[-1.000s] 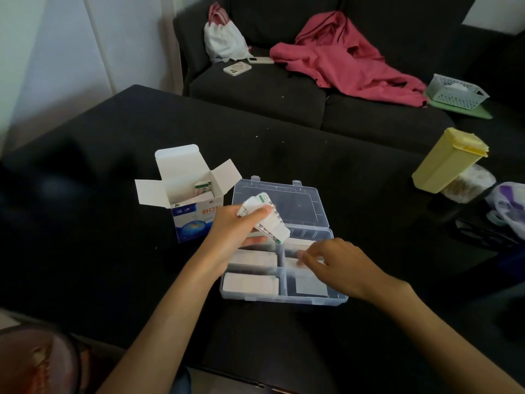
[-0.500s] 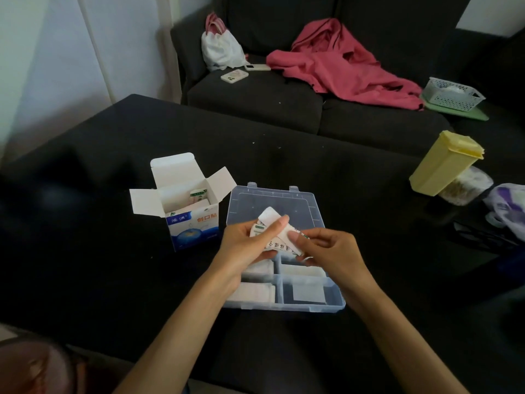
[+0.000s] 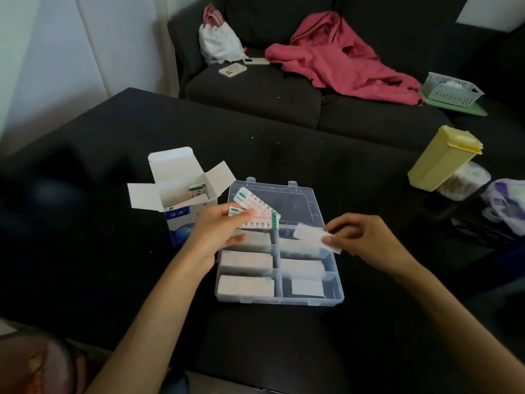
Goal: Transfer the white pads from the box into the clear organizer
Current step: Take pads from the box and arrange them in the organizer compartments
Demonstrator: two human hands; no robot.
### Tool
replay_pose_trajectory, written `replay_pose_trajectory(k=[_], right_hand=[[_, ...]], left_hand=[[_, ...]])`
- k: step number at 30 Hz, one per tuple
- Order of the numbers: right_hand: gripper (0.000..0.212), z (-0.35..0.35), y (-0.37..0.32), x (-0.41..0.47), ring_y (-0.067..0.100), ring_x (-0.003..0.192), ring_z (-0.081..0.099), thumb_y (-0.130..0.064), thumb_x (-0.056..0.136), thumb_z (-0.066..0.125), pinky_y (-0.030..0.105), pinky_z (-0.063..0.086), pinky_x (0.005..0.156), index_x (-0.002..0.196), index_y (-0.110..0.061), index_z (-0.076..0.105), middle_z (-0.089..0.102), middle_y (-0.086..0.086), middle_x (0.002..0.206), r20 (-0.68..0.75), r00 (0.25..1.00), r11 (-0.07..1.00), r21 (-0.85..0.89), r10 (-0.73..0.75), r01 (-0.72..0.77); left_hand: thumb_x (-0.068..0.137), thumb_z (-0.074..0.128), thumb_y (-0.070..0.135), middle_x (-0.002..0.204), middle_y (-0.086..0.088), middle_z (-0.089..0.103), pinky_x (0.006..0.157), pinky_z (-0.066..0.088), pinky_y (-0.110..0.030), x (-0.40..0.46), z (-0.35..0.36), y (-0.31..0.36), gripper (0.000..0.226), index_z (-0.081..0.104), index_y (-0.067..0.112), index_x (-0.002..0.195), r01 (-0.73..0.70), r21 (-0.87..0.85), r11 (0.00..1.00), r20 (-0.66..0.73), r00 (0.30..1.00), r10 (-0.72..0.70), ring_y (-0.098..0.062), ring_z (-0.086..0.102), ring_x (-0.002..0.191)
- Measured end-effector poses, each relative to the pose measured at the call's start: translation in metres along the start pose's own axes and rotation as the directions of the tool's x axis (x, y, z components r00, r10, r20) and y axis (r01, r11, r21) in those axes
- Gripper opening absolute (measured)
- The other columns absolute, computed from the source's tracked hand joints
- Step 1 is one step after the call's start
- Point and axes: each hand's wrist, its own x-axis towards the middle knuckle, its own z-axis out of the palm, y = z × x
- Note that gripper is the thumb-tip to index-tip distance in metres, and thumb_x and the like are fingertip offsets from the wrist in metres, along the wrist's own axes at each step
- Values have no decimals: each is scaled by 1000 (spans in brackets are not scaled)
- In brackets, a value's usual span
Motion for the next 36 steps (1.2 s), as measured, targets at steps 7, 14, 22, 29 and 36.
replay_pose_trajectory(k=[7,14,22,29,36], right_hand=[[12,12,10,17,2,75,66,-22,77,73,20,56,74,80,-32,67,69,-9,88,257,963,964,-225,-85,145],[16,26,12,24,-2,73,60,-42,79,68,10,43,62,87,-29,73,66,-19,84,279,952,875,-421,-127,240],[38,31,-8,20,6,92,62,-54,88,49,14,42,71,113,-31,66,67,-11,110,385,879,431,-768,-282,474],[19,20,-26,22,4,72,59,-39,87,59,17,51,67,98,-26,67,67,-9,89,122,931,815,-452,-345,361],[6,43,-43,19,4,71,68,-24,81,68,16,53,58,87,-22,70,70,-5,82,97,992,942,316,84,-111]], left_hand=[[85,67,18,87,4,68,56,54,-17,0,1,0,7,64,23,89,-14,12,1000,-20,1000,14,-11,64,83],[84,69,19,83,7,67,57,55,-18,2,2,-2,10,63,27,83,-17,-2,1000,-2,1000,17,-11,64,84],[86,67,17,81,9,67,57,55,-18,0,3,-1,12,63,28,81,-20,-6,1000,54,998,20,-9,65,82],[83,70,16,94,3,70,72,59,-26,0,2,-1,13,65,28,83,-7,25,1000,127,992,4,-13,68,89],[80,70,7,89,2,73,70,58,-22,-4,11,-5,19,69,24,89,-55,56,997,228,973,40,-9,71,81]])
